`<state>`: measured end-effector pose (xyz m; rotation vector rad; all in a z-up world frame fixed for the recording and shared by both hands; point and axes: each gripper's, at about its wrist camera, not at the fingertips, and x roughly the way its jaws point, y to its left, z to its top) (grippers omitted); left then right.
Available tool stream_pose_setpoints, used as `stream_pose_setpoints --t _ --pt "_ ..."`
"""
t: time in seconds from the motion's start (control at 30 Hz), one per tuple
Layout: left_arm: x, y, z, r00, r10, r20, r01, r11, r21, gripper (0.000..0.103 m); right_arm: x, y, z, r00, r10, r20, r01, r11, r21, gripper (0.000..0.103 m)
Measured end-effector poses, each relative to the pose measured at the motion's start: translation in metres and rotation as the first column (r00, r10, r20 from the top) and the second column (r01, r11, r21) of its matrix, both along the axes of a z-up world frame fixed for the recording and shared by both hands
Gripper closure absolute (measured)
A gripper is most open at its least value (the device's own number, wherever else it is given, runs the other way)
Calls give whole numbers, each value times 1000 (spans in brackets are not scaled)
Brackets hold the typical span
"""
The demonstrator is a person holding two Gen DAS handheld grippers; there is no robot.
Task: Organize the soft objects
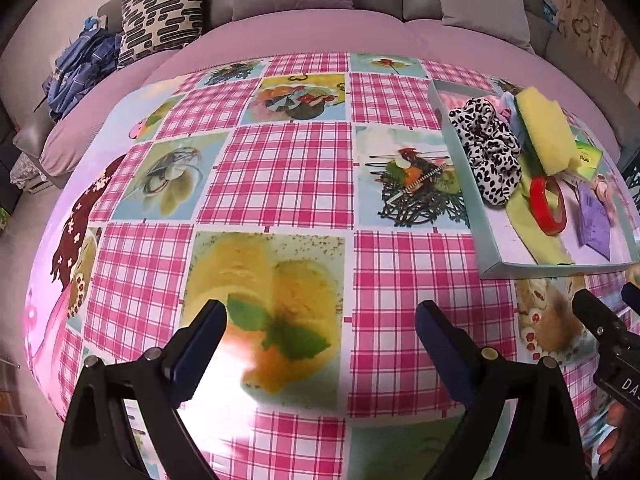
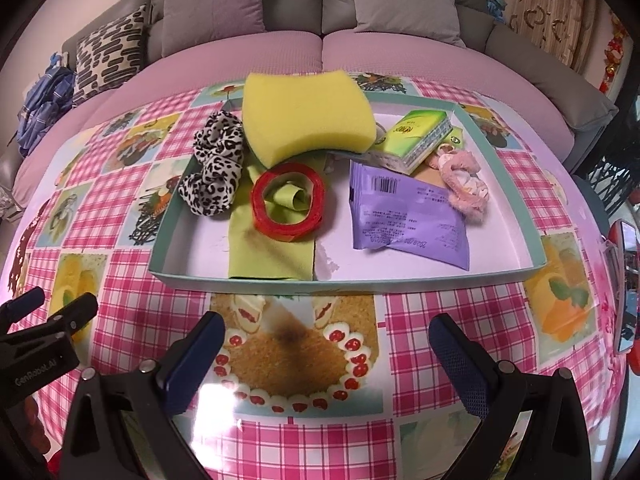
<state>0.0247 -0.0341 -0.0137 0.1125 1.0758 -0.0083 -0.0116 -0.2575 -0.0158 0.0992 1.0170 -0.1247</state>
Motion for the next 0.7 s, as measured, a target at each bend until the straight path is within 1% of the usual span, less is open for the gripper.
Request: stream_pose_setpoints --t 0.1,0.33,0.7 --pt "1 0 -3 1000 -4 -17 5 1000 7 8 0 -1 2 1000 -4 9 4 1000 -7 0" --pt "4 -4 -6 1000 -23 -17 23 999 46 8 -1 -1 5 1000 -6 21 7 1000 -15 0" --pt "2 -1 -3 1000 -18 -7 18 999 40 8 -2 1 6 1000 -3 21 3 1000 -20 0"
